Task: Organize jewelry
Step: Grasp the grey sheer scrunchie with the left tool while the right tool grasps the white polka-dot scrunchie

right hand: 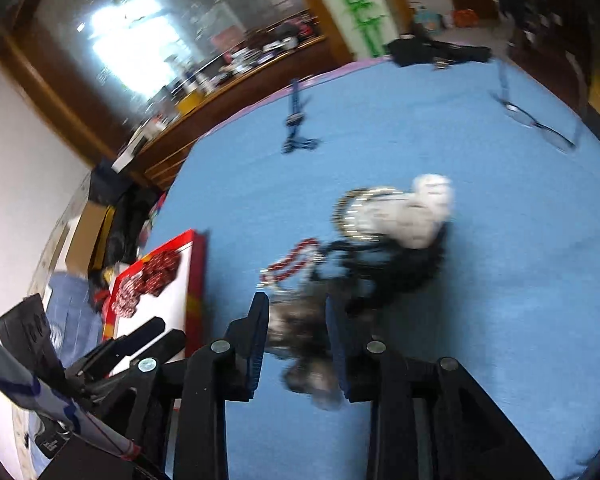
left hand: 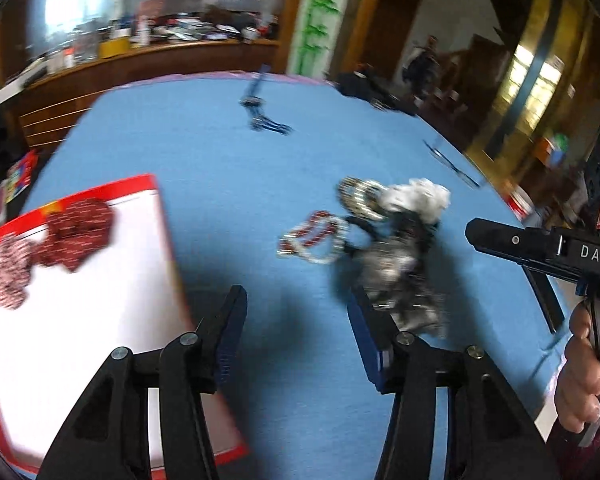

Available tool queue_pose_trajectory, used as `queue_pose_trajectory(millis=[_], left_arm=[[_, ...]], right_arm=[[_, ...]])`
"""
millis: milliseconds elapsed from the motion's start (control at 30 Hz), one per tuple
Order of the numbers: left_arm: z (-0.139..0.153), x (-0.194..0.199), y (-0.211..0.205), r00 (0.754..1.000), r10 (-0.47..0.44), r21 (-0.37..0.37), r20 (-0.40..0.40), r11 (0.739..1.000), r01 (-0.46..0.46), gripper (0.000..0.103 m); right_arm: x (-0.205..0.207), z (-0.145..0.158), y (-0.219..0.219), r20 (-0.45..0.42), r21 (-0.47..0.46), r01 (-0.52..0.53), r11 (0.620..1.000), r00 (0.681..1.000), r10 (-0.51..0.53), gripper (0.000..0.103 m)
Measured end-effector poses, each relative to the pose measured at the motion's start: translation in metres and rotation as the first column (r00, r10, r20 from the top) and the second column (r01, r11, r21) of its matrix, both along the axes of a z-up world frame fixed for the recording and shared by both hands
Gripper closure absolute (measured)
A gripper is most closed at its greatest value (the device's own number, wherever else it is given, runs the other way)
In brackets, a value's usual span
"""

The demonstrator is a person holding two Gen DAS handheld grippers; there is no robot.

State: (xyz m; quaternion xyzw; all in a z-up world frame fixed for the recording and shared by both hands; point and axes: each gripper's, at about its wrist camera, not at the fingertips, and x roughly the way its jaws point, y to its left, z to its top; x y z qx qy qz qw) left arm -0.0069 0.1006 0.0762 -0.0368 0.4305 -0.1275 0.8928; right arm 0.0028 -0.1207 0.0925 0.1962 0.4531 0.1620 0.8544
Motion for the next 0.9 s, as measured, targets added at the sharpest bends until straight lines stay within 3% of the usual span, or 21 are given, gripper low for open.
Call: queue_pose_trajectory(millis=[133, 433, 467, 500, 567, 667, 767, 900], left_arm=[[-0.009, 0.015, -0.028, 0.997, -0.067, -0.021, -0.047, 0.998, 0.066, 0.042], [-0.04, 0.041, -0.075, 0.989, -0.096, -0.005, -0.115, 0.995, 0.096, 0.041], [-0.042, 0.04, -0.079, 0.99, -0.095, -0.002, -0.108, 0.995, 0.096, 0.047], [-0.044, 0.039, -0.081, 0.99, -0.095, -0.002, -0.106, 0.995, 0.096, 0.065], [-0.047, 0.035, -0.085, 0.991, -0.088, -0.004, -0.105, 0.996, 0.088, 0.079], [-0.042, 0.024, -0.081, 0.995, -0.08, 0.012, -0.061, 0.997, 0.081, 0.085], [-0.03, 0.009, -0.071, 0.996, -0.084, -0.011, -0.029, 0.996, 0.084, 0.085], [-0.012, -0.008, -0.059, 0.996, -0.081, -0.017, 0.026, 0.997, 0.081, 0.085]], right_arm=[[-0.005, -0.005, -0.028, -0.01, 0.03, 0.041, 0.999, 0.999, -0.041, 0.071], [-0.006, -0.012, -0.063, -0.023, 0.062, 0.097, 0.993, 0.995, -0.095, 0.069], [-0.005, -0.012, -0.063, -0.026, 0.066, 0.1, 0.993, 0.995, -0.098, 0.069], [-0.004, -0.013, -0.064, -0.031, 0.073, 0.103, 0.992, 0.994, -0.101, 0.068], [-0.001, -0.015, -0.063, -0.035, 0.075, 0.106, 0.992, 0.994, -0.103, 0.066], [0.009, -0.015, -0.063, -0.039, 0.064, 0.12, 0.991, 0.992, -0.118, 0.065], [0.025, -0.015, -0.062, -0.043, 0.046, 0.137, 0.99, 0.99, -0.135, 0.05], [0.055, -0.016, -0.056, -0.062, 0.025, 0.161, 0.987, 0.985, -0.16, 0.05]])
